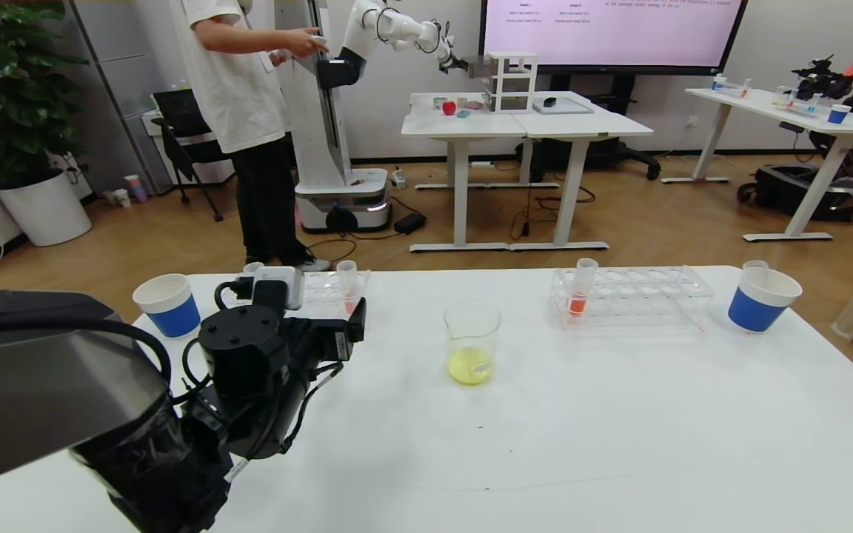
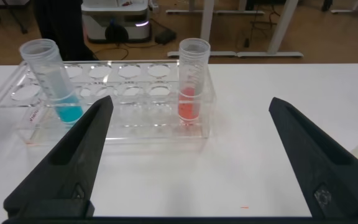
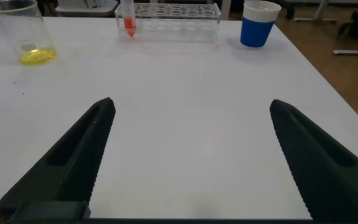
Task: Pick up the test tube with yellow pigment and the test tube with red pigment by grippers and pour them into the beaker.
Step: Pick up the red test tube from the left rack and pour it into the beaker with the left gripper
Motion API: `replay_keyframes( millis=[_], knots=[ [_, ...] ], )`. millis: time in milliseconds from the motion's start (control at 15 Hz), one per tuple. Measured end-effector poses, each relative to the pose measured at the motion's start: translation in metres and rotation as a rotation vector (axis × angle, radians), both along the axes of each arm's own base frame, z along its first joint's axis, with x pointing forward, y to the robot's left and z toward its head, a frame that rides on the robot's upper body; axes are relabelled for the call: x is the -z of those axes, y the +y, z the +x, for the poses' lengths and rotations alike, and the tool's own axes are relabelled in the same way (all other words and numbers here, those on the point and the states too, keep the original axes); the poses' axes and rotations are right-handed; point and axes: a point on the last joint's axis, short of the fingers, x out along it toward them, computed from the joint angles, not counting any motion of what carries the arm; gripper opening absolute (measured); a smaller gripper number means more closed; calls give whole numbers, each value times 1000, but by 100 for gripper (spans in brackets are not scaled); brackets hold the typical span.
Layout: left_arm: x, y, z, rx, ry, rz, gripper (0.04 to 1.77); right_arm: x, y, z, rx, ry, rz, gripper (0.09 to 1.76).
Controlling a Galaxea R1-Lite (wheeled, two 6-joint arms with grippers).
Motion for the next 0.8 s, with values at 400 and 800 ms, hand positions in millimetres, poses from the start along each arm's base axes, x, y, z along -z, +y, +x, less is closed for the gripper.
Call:
replay_keyframes(
  millis=[400, 800],
  knots=[
    [11, -16, 31, 1, -33, 3, 175, 0, 0, 0, -1, 0, 0, 174],
    [21, -18, 88, -48, -116, 24, 175, 0, 0, 0, -1, 0, 0, 174]
  ],
)
